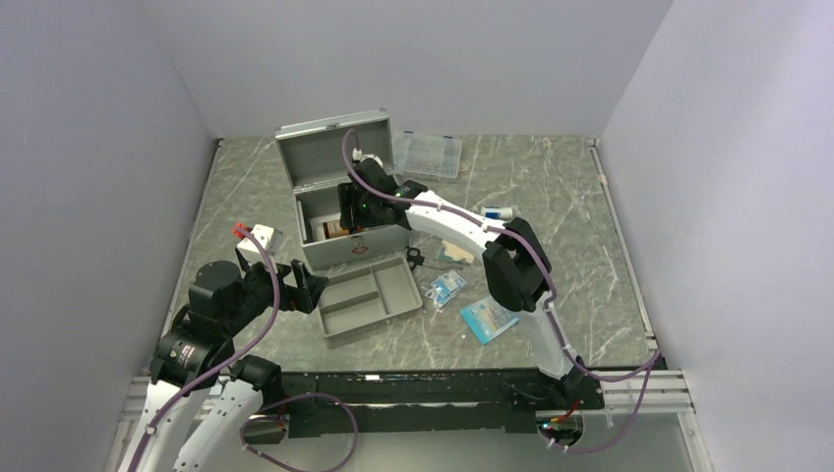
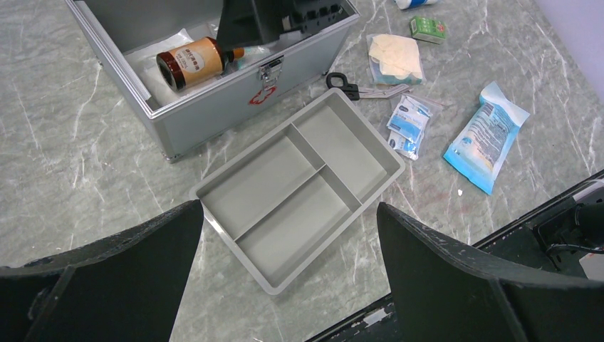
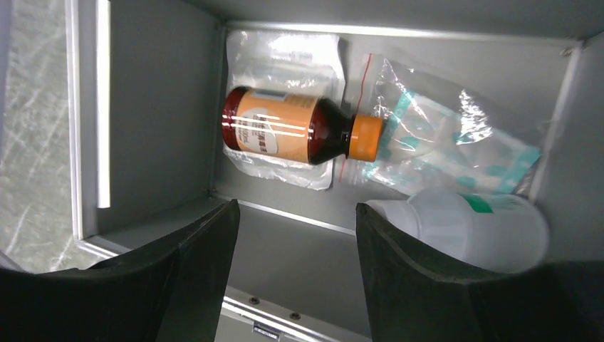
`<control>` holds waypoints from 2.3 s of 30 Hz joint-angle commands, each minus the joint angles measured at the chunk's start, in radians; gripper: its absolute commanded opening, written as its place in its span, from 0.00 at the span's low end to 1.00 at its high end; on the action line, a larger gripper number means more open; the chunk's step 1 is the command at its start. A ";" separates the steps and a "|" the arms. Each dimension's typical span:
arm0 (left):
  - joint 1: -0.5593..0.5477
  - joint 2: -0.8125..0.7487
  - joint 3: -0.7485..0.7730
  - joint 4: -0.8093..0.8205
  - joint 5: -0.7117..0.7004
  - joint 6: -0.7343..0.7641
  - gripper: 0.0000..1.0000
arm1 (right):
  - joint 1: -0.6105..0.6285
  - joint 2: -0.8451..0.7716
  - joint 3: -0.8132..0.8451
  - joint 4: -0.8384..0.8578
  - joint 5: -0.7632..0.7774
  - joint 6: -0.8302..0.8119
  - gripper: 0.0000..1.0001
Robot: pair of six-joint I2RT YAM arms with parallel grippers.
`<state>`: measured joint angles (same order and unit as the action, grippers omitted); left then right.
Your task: Organize the medicine kit
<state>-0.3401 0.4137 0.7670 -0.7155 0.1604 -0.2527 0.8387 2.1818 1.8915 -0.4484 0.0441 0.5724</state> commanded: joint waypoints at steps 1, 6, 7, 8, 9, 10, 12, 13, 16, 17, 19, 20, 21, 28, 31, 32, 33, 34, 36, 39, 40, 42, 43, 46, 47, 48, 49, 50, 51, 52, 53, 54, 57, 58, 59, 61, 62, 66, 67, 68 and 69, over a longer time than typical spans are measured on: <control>0.002 -0.007 0.000 0.033 -0.002 -0.002 0.99 | 0.003 0.057 0.046 -0.074 -0.025 0.018 0.64; 0.001 -0.010 0.000 0.033 -0.003 -0.002 0.99 | 0.006 0.078 0.089 -0.075 -0.039 0.027 0.64; 0.001 -0.010 0.000 0.033 -0.005 -0.002 0.99 | 0.005 0.077 0.105 -0.076 -0.039 0.026 0.64; 0.001 -0.010 -0.001 0.033 -0.005 -0.003 0.99 | 0.007 0.075 0.112 -0.077 -0.039 0.025 0.64; 0.001 -0.008 0.000 0.033 -0.005 -0.002 0.99 | 0.007 0.072 0.129 -0.079 -0.039 0.024 0.64; 0.001 -0.008 -0.001 0.033 -0.005 -0.002 0.99 | 0.007 0.068 0.140 -0.079 -0.039 0.022 0.64; 0.001 -0.007 0.000 0.033 -0.005 -0.003 0.99 | 0.007 0.058 0.162 -0.079 -0.038 0.017 0.64; 0.002 -0.006 0.000 0.033 -0.005 -0.002 0.99 | 0.006 0.051 0.175 -0.079 -0.036 0.015 0.64; 0.001 -0.007 -0.001 0.033 -0.008 -0.002 0.99 | 0.005 0.037 0.224 -0.088 -0.020 0.000 0.65; 0.002 -0.006 0.000 0.032 -0.009 -0.003 0.99 | 0.005 0.032 0.245 -0.095 -0.010 -0.008 0.66; 0.001 -0.007 0.000 0.031 -0.013 -0.003 0.99 | 0.004 0.018 0.280 -0.115 0.011 -0.024 0.67; 0.001 -0.007 0.000 0.031 -0.014 -0.004 0.99 | 0.003 0.007 0.291 -0.122 0.022 -0.032 0.67; 0.001 -0.007 0.000 0.031 -0.014 -0.004 0.99 | 0.001 -0.006 0.294 -0.126 0.030 -0.039 0.67; 0.001 -0.003 0.001 0.030 -0.017 -0.004 0.99 | -0.006 -0.178 0.147 -0.082 0.094 -0.078 0.68; 0.001 -0.002 0.001 0.030 -0.017 -0.003 0.99 | -0.006 -0.261 0.054 -0.071 0.121 -0.100 0.68; 0.001 -0.002 0.001 0.030 -0.018 -0.004 0.99 | -0.006 -0.286 0.018 -0.067 0.126 -0.107 0.68; 0.001 0.000 0.000 0.031 -0.015 -0.004 0.99 | -0.006 -0.318 -0.020 -0.062 0.134 -0.112 0.68; 0.001 0.000 0.000 0.031 -0.012 -0.003 0.99 | -0.007 -0.344 -0.060 -0.053 0.141 -0.117 0.69; 0.002 0.005 0.001 0.033 -0.005 -0.002 0.99 | -0.005 -0.411 -0.145 -0.034 0.167 -0.127 0.69; 0.001 0.012 0.002 0.033 0.001 -0.002 0.99 | -0.007 -0.503 -0.258 -0.024 0.215 -0.148 0.71; 0.002 0.013 0.001 0.033 0.000 -0.002 0.99 | -0.008 -0.532 -0.294 -0.024 0.225 -0.154 0.72; 0.001 0.017 0.001 0.033 0.002 0.000 0.99 | -0.009 -0.593 -0.363 -0.021 0.237 -0.166 0.72; 0.001 0.018 0.002 0.033 0.001 -0.001 0.99 | -0.009 -0.624 -0.399 -0.024 0.242 -0.168 0.73; 0.002 0.024 0.000 0.036 0.004 0.000 0.99 | -0.008 -0.718 -0.507 -0.030 0.257 -0.153 0.73; 0.001 0.027 0.000 0.036 0.005 0.001 0.99 | -0.009 -0.747 -0.549 -0.027 0.256 -0.143 0.73; 0.002 0.030 0.001 0.035 0.006 0.001 0.99 | -0.009 -0.779 -0.585 -0.026 0.253 -0.134 0.73; 0.001 0.033 0.002 0.034 0.007 0.001 0.99 | -0.008 -0.805 -0.623 -0.027 0.250 -0.123 0.73; 0.001 0.036 0.002 0.034 0.009 0.001 0.99 | -0.009 -0.831 -0.661 -0.028 0.249 -0.114 0.73; 0.002 0.038 0.002 0.034 0.009 0.001 0.99 | -0.009 -0.852 -0.692 -0.030 0.248 -0.106 0.73; 0.003 0.040 0.001 0.034 0.011 0.001 0.99 | -0.009 -0.875 -0.733 -0.032 0.253 -0.099 0.73; 0.003 0.042 0.001 0.034 0.012 0.000 0.99 | -0.009 -0.888 -0.760 -0.035 0.259 -0.092 0.73; 0.002 0.043 0.002 0.034 0.010 0.001 0.99 | -0.010 -0.898 -0.785 -0.036 0.264 -0.086 0.73; 0.003 0.043 0.001 0.036 0.011 0.000 0.99 | -0.012 -0.911 -0.843 -0.039 0.276 -0.068 0.73; 0.003 0.043 0.001 0.035 0.010 0.001 0.99 | -0.014 -0.912 -0.860 -0.037 0.276 -0.062 0.72; 0.003 0.045 0.002 0.035 0.008 0.001 0.99 | -0.016 -0.909 -0.876 -0.034 0.272 -0.057 0.71; 0.003 0.045 0.002 0.034 0.008 0.000 0.99 | -0.019 -0.897 -0.903 -0.028 0.264 -0.044 0.69; 0.003 0.046 0.002 0.034 0.006 0.001 0.99 | -0.021 -0.892 -0.916 -0.021 0.258 -0.040 0.68; 0.003 0.046 0.001 0.033 0.004 -0.002 0.99 | -0.033 -0.855 -0.968 0.028 0.222 -0.029 0.65; 0.003 0.045 0.002 0.033 0.004 -0.001 0.99 | -0.040 -0.840 -0.978 0.043 0.209 -0.027 0.64; 0.003 0.045 0.002 0.033 0.003 0.000 0.99 | -0.047 -0.825 -0.984 0.058 0.195 -0.027 0.63; 0.003 0.045 0.001 0.033 0.003 -0.001 0.99 | -0.055 -0.807 -0.986 0.074 0.181 -0.029 0.61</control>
<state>-0.3401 0.4557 0.7670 -0.7151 0.1604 -0.2527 0.8082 1.3243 0.9264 -0.4660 0.2710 0.5247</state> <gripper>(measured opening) 0.989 0.640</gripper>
